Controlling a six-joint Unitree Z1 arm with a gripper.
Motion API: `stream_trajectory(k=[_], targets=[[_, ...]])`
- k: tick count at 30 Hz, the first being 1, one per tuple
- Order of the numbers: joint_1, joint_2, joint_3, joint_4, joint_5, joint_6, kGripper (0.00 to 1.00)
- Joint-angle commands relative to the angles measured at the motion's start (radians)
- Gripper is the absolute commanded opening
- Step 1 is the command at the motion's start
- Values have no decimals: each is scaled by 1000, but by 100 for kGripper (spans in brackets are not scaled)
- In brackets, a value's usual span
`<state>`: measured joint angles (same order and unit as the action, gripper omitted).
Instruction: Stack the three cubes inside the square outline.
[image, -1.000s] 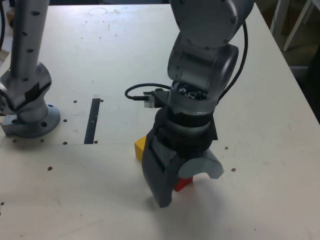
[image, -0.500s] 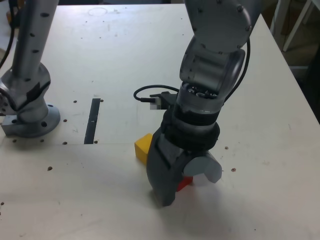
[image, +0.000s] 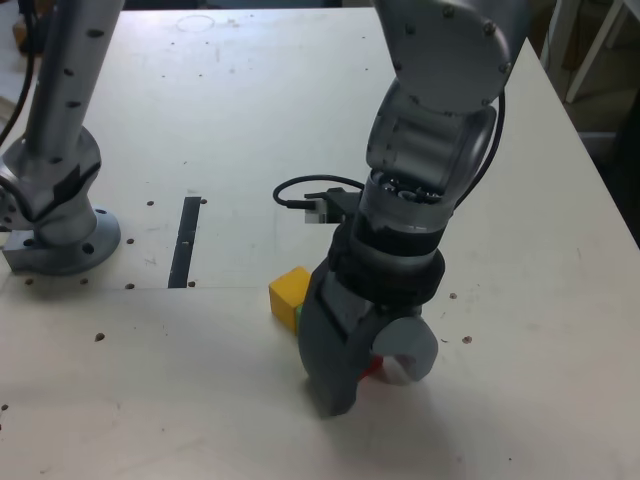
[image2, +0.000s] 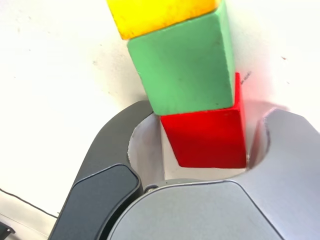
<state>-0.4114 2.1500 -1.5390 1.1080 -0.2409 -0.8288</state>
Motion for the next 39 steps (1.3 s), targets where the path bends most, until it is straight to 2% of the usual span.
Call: stream_trajectory(k=[1, 17, 24, 32, 39], targets=[[2, 3, -4, -3, 1, 3, 30], [-7, -8, -6, -1, -6, 19, 29], [-53, -36, -24, 21, 10, 18, 29], [-94, -94, -57, 105, 61, -3, 29], [-79, -167, -85, 205, 155, 26, 29]])
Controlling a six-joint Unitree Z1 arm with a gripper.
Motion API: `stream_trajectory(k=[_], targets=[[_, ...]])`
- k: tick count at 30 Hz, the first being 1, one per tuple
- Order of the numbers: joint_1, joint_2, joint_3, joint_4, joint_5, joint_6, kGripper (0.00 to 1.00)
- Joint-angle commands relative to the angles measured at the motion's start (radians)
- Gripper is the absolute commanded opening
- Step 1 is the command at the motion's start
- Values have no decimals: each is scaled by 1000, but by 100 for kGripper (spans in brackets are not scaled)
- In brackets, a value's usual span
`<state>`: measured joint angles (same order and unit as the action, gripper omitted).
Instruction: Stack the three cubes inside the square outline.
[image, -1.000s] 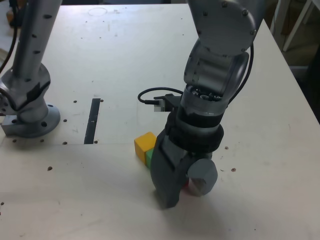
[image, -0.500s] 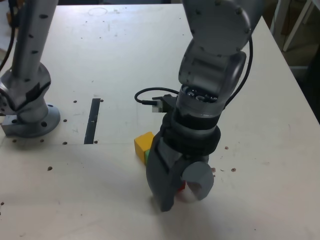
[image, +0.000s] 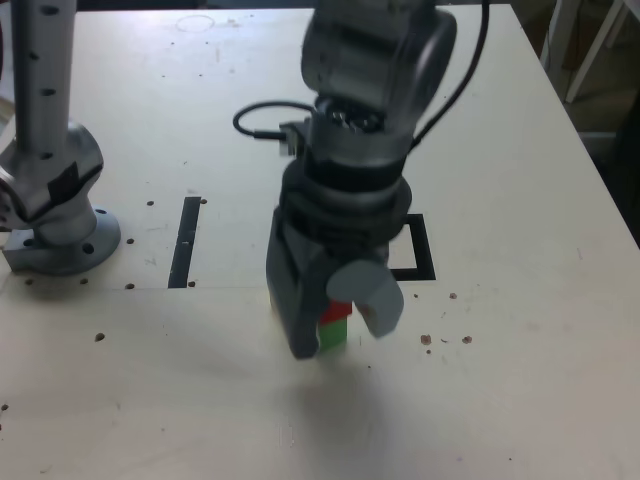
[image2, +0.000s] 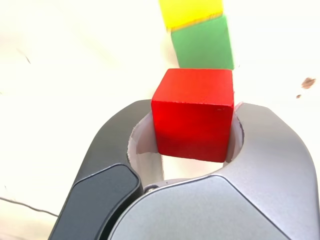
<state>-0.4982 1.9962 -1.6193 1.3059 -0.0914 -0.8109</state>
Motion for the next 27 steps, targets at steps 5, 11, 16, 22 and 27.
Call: stream_trajectory(k=[5, 11, 16, 22, 27], targets=[[67, -53, -12, 63, 46, 122, 29], [158, -64, -16, 97, 57, 320, 29], [225, -56, -38, 108, 62, 470, 29], [293, -39, -51, 122, 71, 612, 29], [329, -16, -51, 118, 91, 696, 29]])
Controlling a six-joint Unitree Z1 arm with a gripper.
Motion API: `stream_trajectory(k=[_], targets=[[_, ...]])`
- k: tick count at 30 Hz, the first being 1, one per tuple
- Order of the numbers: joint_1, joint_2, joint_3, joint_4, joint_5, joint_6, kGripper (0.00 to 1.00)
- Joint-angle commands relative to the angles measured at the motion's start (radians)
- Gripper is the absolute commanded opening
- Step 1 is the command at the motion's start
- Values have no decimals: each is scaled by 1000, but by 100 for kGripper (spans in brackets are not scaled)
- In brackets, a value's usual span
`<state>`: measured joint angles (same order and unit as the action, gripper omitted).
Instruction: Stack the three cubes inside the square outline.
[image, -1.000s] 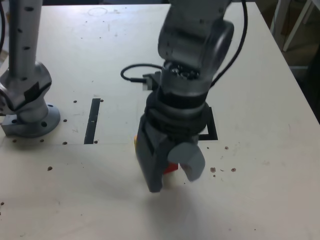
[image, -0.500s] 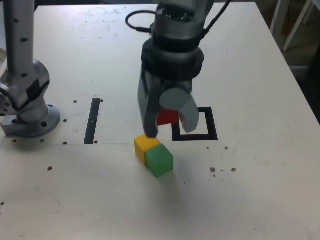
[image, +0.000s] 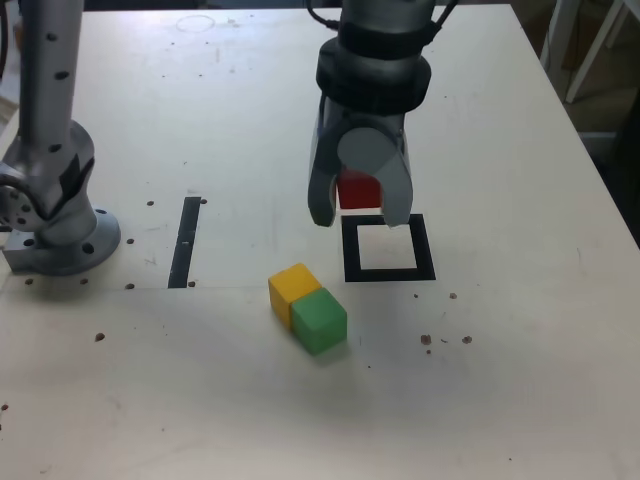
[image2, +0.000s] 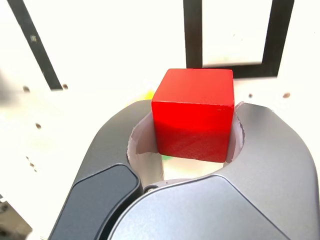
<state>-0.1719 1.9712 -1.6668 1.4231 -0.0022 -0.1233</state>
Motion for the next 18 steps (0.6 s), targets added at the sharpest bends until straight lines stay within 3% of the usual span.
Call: stream_trajectory(k=[1, 9, 18], targets=[[7, 16, -4, 0, 5, 22, 29], [34, 76, -5, -14, 28, 95, 29], [48, 124, -10, -44, 23, 132, 29]])
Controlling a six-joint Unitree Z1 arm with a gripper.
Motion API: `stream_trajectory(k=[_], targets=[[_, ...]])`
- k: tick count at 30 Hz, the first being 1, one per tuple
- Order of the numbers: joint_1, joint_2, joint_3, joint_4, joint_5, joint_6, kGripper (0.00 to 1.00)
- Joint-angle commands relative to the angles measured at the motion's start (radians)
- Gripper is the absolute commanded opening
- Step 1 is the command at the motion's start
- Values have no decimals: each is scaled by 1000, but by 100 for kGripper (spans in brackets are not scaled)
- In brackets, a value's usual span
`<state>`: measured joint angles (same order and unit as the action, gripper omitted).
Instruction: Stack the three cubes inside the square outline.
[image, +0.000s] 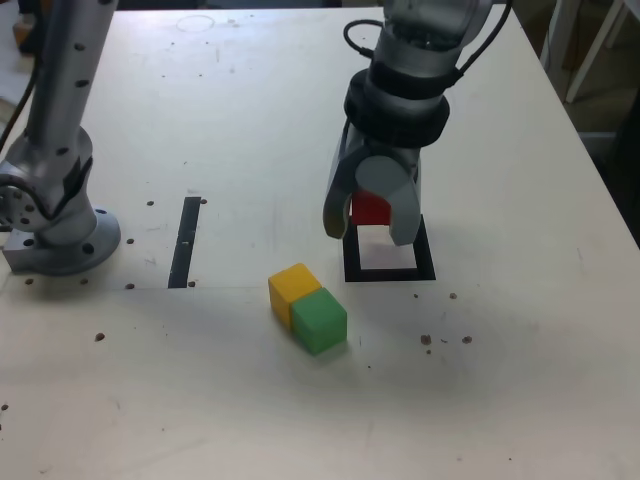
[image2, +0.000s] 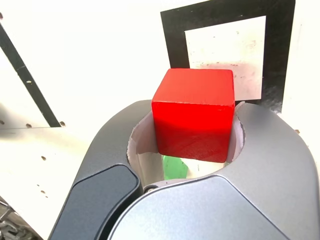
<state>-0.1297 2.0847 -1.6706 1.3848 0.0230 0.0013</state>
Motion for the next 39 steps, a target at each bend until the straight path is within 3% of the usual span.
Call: stream_trajectory(k=[1, 36, 39], targets=[[8, 15, -7, -9, -4, 12, 29], [53, 90, 20, -89, -73, 68, 30], [60, 90, 23, -89, -77, 68, 40]])
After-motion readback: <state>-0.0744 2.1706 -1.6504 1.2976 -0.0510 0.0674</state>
